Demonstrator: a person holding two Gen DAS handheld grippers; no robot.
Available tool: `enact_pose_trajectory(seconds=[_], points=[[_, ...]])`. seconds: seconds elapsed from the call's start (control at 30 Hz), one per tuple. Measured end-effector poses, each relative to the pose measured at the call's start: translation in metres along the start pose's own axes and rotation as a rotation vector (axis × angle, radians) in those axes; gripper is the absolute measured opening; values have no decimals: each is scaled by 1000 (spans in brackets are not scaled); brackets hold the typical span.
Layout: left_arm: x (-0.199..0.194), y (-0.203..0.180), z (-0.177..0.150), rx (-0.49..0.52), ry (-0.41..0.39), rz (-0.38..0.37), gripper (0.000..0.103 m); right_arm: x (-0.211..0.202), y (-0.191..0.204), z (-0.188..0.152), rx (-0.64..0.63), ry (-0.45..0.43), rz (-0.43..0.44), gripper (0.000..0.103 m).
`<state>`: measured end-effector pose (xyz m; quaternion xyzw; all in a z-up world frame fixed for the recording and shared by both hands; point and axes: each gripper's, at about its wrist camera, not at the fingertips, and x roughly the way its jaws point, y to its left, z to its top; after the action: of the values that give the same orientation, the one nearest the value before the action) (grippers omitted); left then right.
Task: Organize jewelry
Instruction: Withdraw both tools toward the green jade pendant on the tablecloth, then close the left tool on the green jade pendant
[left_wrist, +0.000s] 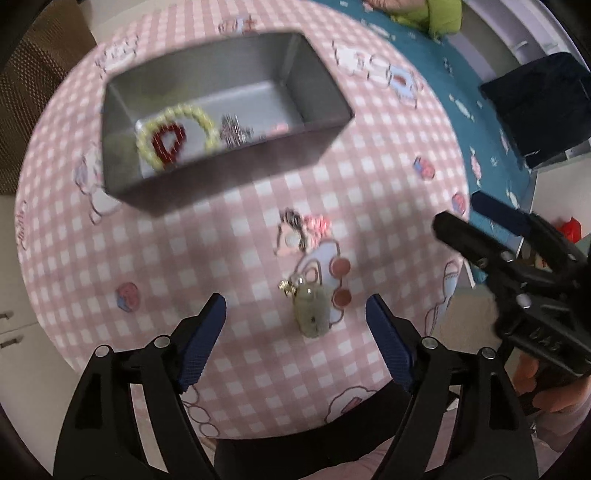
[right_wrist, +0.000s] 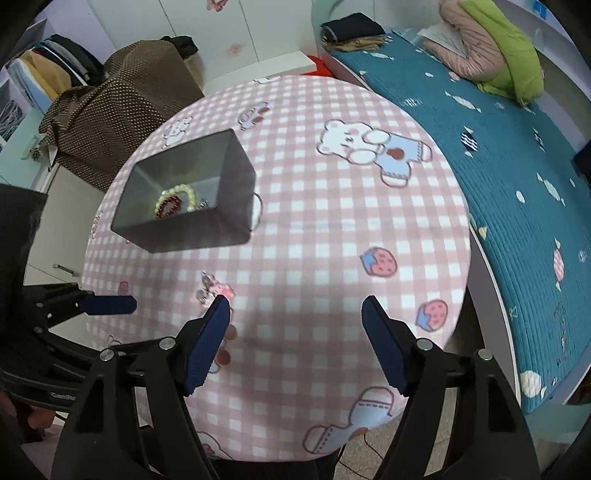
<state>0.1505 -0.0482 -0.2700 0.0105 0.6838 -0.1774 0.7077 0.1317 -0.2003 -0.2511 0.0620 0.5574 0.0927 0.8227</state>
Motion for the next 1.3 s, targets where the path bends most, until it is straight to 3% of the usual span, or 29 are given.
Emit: enact_pose_trajectory(seconds=[0.13, 0.33, 0.63, 0.77, 1.0, 1.3], points=[[17, -2, -4, -16, 47, -6, 78, 5, -10, -8, 24, 26, -20, 71], [33, -10, -4, -19, 81, 18, 59, 10, -20, -19, 43, 52, -20, 71], [51, -35, 4, 17, 103, 124, 50, 10, -32, -22, 50, 59, -24, 71], [51, -37, 2, 46, 81, 180, 30, 11, -35, -22, 47, 62, -21, 71], [47, -33, -2, 35, 71, 151, 29, 12, -33, -17, 28, 53, -9, 71], [7, -5, 2, 26, 16, 88, 29, -3, -39, -15, 71, 6, 18, 71]])
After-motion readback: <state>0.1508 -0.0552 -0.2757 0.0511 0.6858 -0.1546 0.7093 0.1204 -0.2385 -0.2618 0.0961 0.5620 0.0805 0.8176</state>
